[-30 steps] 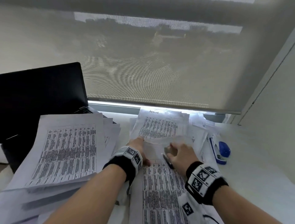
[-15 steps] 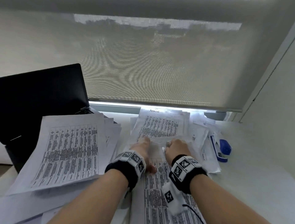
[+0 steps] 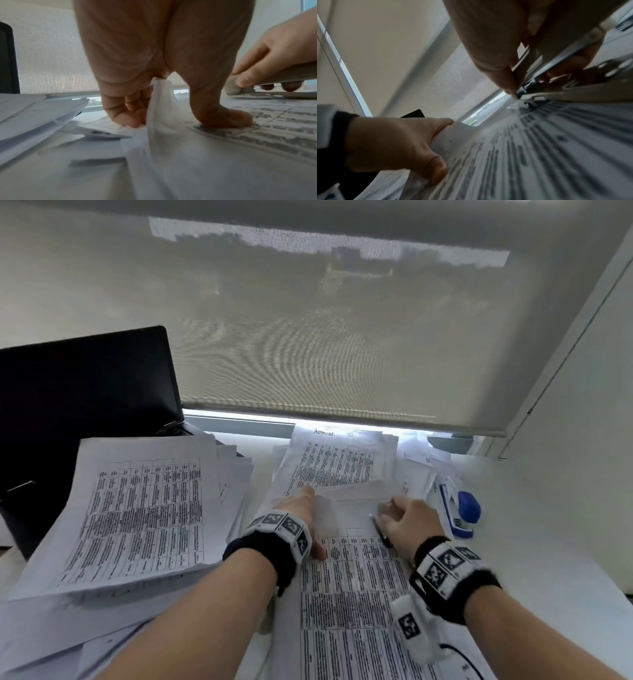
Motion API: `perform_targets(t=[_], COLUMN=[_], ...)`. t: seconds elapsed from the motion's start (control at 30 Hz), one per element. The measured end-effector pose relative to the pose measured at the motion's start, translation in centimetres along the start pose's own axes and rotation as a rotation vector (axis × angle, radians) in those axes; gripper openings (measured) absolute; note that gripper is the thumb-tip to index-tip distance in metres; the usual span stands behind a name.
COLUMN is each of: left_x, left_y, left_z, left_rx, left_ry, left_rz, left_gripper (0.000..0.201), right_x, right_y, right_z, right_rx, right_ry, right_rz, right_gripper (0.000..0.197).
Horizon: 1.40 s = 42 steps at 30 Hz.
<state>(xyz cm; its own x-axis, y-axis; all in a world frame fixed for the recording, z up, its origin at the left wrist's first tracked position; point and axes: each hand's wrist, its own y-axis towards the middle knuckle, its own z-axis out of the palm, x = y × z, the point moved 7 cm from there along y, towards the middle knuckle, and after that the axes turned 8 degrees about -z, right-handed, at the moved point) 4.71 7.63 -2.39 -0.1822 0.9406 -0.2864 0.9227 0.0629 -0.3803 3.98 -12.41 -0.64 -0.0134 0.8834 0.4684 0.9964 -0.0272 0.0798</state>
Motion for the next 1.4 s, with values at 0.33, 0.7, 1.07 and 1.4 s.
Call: perform_targets(t=[0.33,0.7,1.07,1.4], left_x=[0.4,0.2,-0.1,-2.2], left_y=[-0.5,0.1,-0.8,-5.8], left_z=[0.2,0.3,-0.2,-2.1], left_rx=[0.040,0.050,-0.015,-0.257], left_ry=[-0.170,-0.057,-0.077,-0.224], left_rz=[-0.075,-0.059,-0.049,0.060], left_gripper=[0.105,0.116,0.087,0.029], right_x=[-1.1,-0.6,-1.0,-8.6], right_y=[0.7,3.8,3.3,-12.3], right_z=[1.6,2.8,-1.5,-7.3], right_rx=[0.023,-0.017,-0.170,-0.053], right_ry=[-0.043,0.062,0.285,0.240], right_rz=[0.079,0.214,0.109,0.179], right_gripper=[0.018,0.026,0.029,0.024])
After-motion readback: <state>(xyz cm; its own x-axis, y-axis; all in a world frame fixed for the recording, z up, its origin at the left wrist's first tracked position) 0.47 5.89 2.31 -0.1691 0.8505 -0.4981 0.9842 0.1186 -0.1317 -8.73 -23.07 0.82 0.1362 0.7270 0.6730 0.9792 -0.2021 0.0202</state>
